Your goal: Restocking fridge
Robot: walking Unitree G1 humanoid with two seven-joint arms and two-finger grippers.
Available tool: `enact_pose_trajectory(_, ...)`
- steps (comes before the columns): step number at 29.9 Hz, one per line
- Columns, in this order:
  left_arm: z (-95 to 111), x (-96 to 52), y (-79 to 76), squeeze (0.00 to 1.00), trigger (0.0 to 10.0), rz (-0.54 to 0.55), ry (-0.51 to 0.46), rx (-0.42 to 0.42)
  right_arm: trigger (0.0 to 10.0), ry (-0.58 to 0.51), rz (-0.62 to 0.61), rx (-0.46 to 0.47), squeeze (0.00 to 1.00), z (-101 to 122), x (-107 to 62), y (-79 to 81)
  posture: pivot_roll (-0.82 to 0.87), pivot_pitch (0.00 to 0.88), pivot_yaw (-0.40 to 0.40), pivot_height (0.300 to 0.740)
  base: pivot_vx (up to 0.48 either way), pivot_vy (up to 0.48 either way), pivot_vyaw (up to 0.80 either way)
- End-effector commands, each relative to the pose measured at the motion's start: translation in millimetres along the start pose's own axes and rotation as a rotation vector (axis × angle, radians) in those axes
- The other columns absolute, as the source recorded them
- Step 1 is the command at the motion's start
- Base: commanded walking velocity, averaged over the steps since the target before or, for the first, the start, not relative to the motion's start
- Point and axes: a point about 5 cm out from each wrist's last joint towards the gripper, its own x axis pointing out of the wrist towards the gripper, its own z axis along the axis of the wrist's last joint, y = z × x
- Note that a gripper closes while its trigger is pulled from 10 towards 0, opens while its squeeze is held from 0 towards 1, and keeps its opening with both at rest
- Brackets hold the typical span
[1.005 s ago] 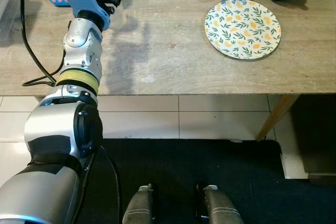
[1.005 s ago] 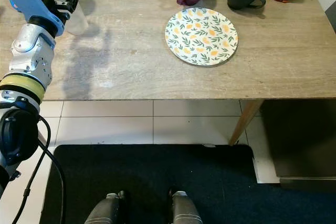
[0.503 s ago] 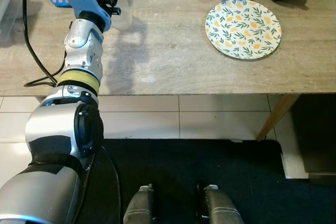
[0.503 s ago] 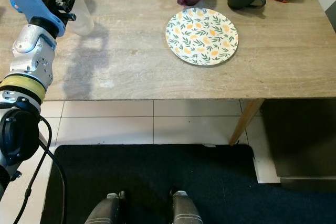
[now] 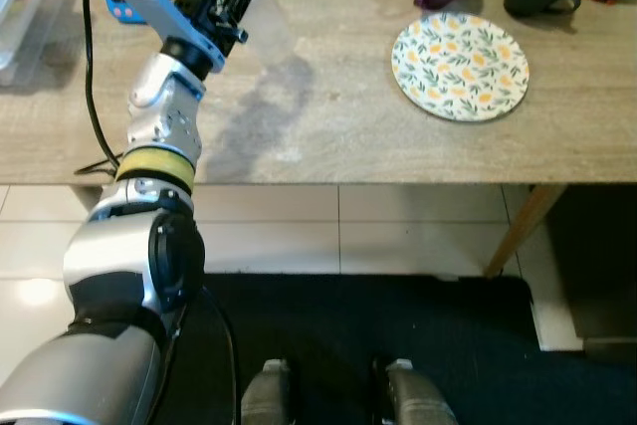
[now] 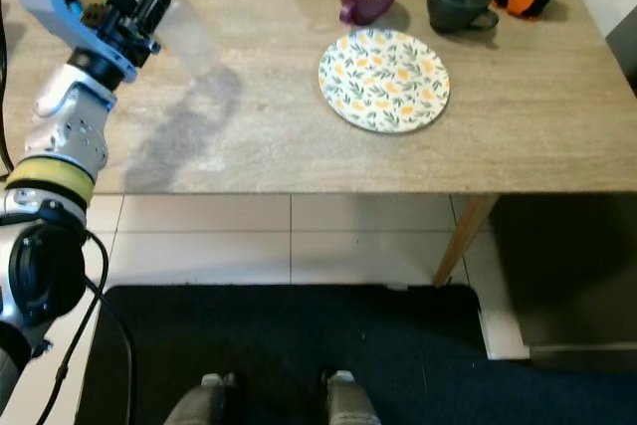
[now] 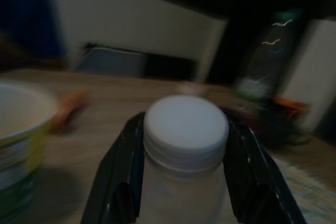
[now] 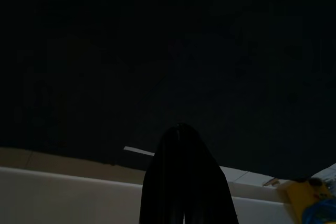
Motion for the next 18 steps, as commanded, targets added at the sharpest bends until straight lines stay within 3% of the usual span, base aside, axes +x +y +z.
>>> enact_pose_trajectory(1,0,-6.4,-8.0,0.0,10.0,-0.144,-0.007,-0.046,10.0,-0.019,0.028,0.018,0.0,5,1.1,7.8,-0.1,0.223,0.009,0.74,0.0,0.0,0.0)
enact_pose_trajectory(3,-3,-11.0,-11.1,0.0,10.0,-0.194,0.011,-0.04,10.0,-0.02,0.027,0.019,0.0,6,1.2,6.7,-0.09,0.201,0.003,0.74,0.0,0.0,0.0)
enact_pose_trajectory(5,-14,-30.3,-21.7,0.0,10.0,-0.336,0.07,-0.055,10.0,-0.022,0.024,0.02,0.0,11,1.5,3.5,-0.08,0.171,-0.008,0.74,0.0,0.0,0.0)
enact_pose_trajectory(6,-14,-30.3,-21.7,0.0,10.0,-0.336,0.07,-0.055,10.0,-0.022,0.024,0.02,0.0,11,1.5,3.5,-0.08,0.171,-0.008,0.74,0.0,0.0,0.0)
enact_pose_trajectory(11,-32,-65.0,-37.8,0.0,10.0,-0.5,0.205,-0.096,10.0,-0.034,0.022,0.023,0.0,18,1.9,-0.1,-0.07,0.152,-0.017,0.74,0.0,0.0,0.0)
enact_pose_trajectory(14,-37,-72.6,-43.2,0.0,10.0,-0.536,0.24,-0.104,10.0,-0.037,0.022,0.024,0.0,19,1.9,-0.5,-0.06,0.151,-0.018,0.74,0.0,0.0,0.0)
enact_pose_trajectory(18,-70,-113.8,-72.1,0.0,10.0,-0.637,0.434,-0.165,10.0,-0.046,0.021,0.019,0.0,25,2.1,-2.9,-0.04,0.137,-0.019,0.74,0.0,0.0,0.0)
